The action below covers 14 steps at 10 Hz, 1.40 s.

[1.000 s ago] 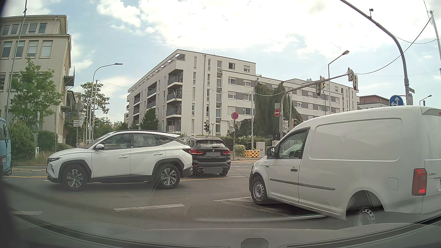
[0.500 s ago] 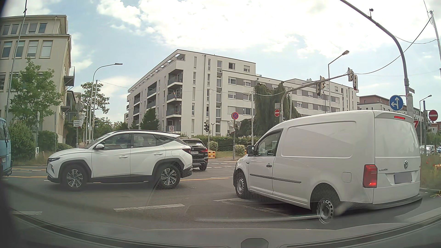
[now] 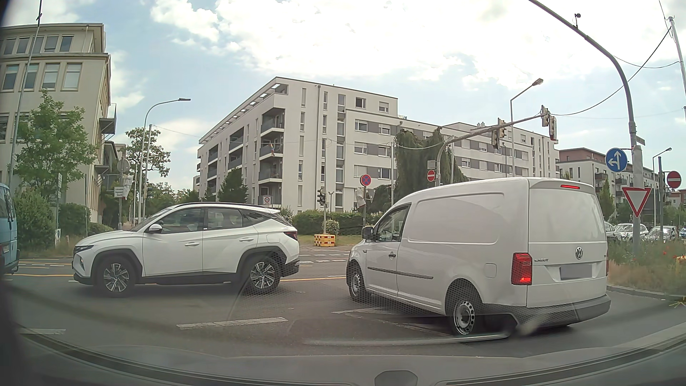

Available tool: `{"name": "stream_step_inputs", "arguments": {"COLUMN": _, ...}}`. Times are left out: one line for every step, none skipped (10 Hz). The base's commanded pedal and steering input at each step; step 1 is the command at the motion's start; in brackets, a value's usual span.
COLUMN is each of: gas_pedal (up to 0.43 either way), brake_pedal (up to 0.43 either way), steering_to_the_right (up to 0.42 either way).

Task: Follow the waypoints while adhering to traffic rules and regulations

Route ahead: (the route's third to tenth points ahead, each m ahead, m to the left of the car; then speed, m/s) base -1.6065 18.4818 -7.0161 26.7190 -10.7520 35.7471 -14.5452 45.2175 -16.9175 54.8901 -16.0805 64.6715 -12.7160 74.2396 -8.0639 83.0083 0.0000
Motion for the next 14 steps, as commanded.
{"name": "stream_step_inputs", "arguments": {"gas_pedal": 0.0, "brake_pedal": 0.335, "steering_to_the_right": -0.882}}
{"name": "stream_step_inputs", "arguments": {"gas_pedal": 0.0, "brake_pedal": 0.335, "steering_to_the_right": -0.882}}
{"name": "stream_step_inputs", "arguments": {"gas_pedal": 0.0, "brake_pedal": 0.335, "steering_to_the_right": -0.882}}
{"name": "stream_step_inputs", "arguments": {"gas_pedal": 0.0, "brake_pedal": 0.341, "steering_to_the_right": -0.882}}
{"name": "stream_step_inputs", "arguments": {"gas_pedal": 0.0, "brake_pedal": 0.335, "steering_to_the_right": -0.881}}
{"name": "stream_step_inputs", "arguments": {"gas_pedal": 0.0, "brake_pedal": 0.335, "steering_to_the_right": -0.881}}
{"name": "stream_step_inputs", "arguments": {"gas_pedal": 0.0, "brake_pedal": 0.335, "steering_to_the_right": -0.882}}
{"name": "stream_step_inputs", "arguments": {"gas_pedal": 0.0, "brake_pedal": 0.335, "steering_to_the_right": -0.882}}
{"name": "stream_step_inputs", "arguments": {"gas_pedal": 0.0, "brake_pedal": 0.335, "steering_to_the_right": -0.881}}
{"name": "stream_step_inputs", "arguments": {"gas_pedal": 0.0, "brake_pedal": 0.335, "steering_to_the_right": -0.882}}
{"name": "stream_step_inputs", "arguments": {"gas_pedal": 0.0, "brake_pedal": 0.341, "steering_to_the_right": -0.882}}
{"name": "stream_step_inputs", "arguments": {"gas_pedal": 0.0, "brake_pedal": 0.335, "steering_to_the_right": -0.882}}
{"name": "stream_step_inputs", "arguments": {"gas_pedal": 0.0, "brake_pedal": 0.335, "steering_to_the_right": -0.881}}
{"name": "stream_step_inputs", "arguments": {"gas_pedal": 0.0, "brake_pedal": 0.335, "steering_to_the_right": -0.881}}
